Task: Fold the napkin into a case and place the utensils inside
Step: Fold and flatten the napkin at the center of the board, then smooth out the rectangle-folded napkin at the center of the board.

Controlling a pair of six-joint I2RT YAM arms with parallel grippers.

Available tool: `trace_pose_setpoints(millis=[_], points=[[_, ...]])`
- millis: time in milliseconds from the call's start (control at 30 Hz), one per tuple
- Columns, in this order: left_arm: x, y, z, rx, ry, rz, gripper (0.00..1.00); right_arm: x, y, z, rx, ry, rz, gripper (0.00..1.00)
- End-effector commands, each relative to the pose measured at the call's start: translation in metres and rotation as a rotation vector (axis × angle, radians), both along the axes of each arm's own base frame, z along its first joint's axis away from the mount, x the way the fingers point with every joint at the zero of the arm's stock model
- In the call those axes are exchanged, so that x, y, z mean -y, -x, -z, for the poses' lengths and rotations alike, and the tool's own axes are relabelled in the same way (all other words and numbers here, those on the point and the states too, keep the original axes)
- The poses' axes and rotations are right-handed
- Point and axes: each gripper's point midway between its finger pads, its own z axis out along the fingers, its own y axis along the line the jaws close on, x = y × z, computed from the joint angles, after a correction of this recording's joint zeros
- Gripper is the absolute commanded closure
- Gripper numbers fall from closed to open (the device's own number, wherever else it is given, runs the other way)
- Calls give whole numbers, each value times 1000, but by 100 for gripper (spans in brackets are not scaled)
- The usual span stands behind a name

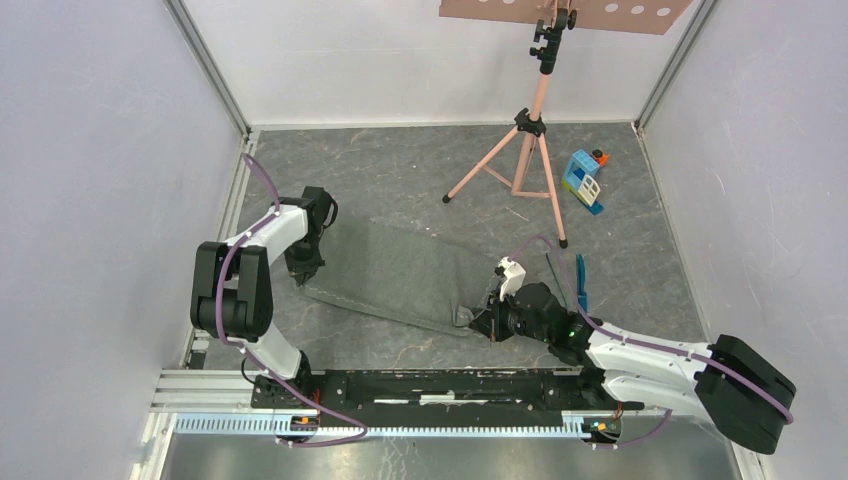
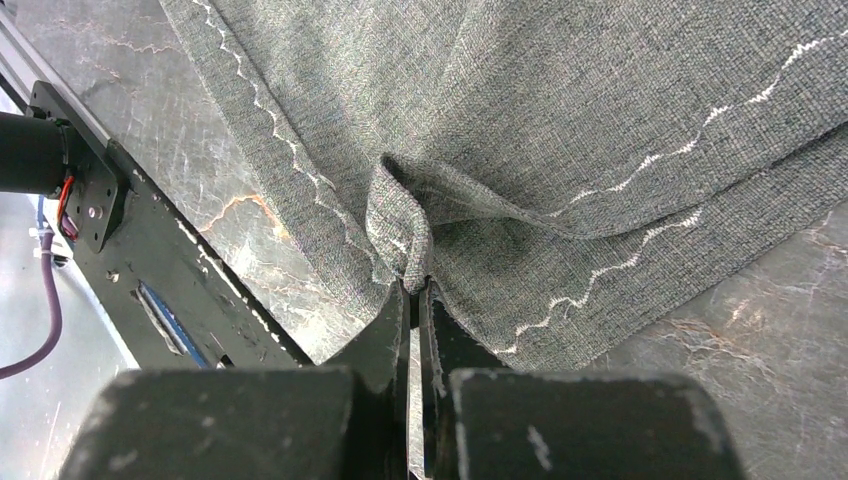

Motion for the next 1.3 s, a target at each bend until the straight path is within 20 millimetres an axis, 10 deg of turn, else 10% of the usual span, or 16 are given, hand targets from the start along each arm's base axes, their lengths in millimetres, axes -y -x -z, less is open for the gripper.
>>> trace_pose_setpoints(millis=[0,233,467,667,800,1000,1267], points=[[-2,-15,-3,48,-10,-39,98,0,-4,2,19,1,20,99],[-6,-11,0,26,-40,-47,96,1,3,7,-10,3,1,95],[-6,-7,-25,96,-25,-44,73,18,10,-6,49,131,-48,45],[19,-26,-65,264,136,14,44,46,-22,-38,236,243,71,2],[73,-66,-78,362,421,111,35,46,-61,-68,305,264,176,2],[120,-107,-68,343,659,138,34,46,-103,-47,73,229,224,15],[114,-114,-48,299,621,152,33,60,-126,-27,63,255,301,30]])
